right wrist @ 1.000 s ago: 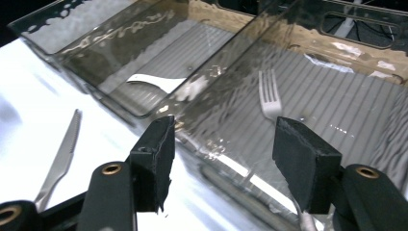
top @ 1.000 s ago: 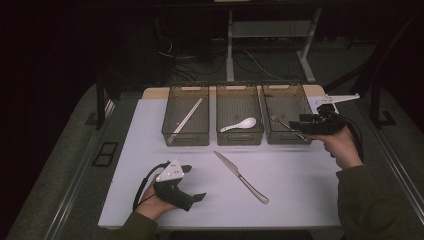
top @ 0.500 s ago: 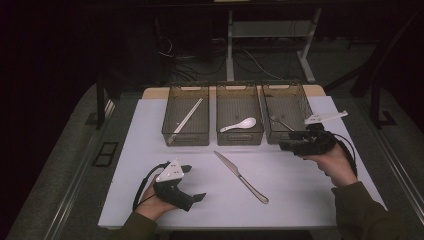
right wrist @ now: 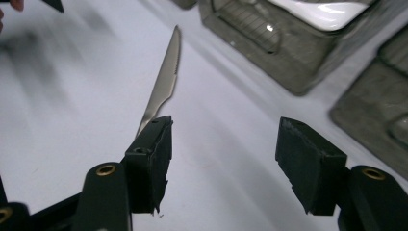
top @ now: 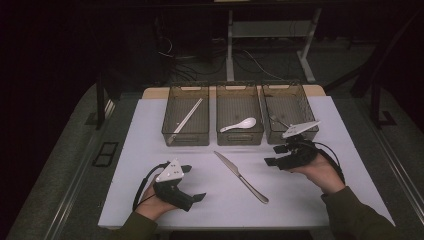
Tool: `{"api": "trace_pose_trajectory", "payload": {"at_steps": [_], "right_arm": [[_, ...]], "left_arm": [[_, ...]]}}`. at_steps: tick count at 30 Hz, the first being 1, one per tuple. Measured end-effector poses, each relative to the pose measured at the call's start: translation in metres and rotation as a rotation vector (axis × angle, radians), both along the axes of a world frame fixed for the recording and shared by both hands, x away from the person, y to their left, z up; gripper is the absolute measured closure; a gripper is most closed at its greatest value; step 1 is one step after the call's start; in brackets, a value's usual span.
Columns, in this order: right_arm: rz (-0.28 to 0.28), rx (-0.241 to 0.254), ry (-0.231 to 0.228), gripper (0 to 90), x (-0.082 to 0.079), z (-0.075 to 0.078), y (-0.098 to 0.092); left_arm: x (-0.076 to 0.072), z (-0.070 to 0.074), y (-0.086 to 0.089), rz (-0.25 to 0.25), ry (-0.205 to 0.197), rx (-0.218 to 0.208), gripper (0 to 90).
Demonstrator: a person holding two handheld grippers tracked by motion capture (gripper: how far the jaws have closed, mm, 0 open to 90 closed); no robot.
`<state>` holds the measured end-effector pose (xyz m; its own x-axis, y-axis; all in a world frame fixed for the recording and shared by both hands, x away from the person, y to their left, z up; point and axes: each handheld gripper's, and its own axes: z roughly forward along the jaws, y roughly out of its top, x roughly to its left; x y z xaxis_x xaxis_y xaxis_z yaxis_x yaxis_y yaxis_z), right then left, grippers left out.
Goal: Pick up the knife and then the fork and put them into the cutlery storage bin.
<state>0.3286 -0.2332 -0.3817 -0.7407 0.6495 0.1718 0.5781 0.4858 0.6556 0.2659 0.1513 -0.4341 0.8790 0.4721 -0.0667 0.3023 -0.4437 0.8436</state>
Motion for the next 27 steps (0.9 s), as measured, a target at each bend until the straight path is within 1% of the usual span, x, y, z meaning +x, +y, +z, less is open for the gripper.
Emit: {"api": "trace_pose_trajectory", "payload": {"at_steps": [5, 8, 12, 15, 20, 23, 27], "right_arm": [[0.029, -0.049, 0.028, 41.6, -0.002, -0.004, 0.017], [0.036, -0.053, 0.058, 45.7, -0.002, -0.005, 0.025], [0.066, -0.068, 0.083, 50.6, -0.003, -0.007, 0.036], [0.083, -0.092, 0.1, 53.6, -0.004, -0.01, 0.044], [0.117, -0.132, 0.127, 58.6, -0.005, -0.016, 0.057], [0.141, -0.154, 0.136, 61.3, -0.007, -0.019, 0.066], [0.16, -0.179, 0.15, 65.0, -0.008, -0.024, 0.077]], "left_arm": [[0.0, 0.0, 0.0, 0.0, 0.002, 0.002, 0.0], [0.0, 0.0, 0.0, 0.002, 0.0, -0.001, 0.0], [0.0, 0.0, 0.0, 0.001, 0.001, -0.001, 0.0], [0.0, 0.0, 0.0, 0.001, 0.001, -0.001, 0.0], [0.0, 0.0, -0.001, -0.002, 0.002, 0.005, 0.0], [0.0, 0.0, -0.001, -0.004, -0.001, 0.005, 0.0], [0.0, 0.0, -0.001, -0.003, -0.001, 0.003, 0.0]]}}
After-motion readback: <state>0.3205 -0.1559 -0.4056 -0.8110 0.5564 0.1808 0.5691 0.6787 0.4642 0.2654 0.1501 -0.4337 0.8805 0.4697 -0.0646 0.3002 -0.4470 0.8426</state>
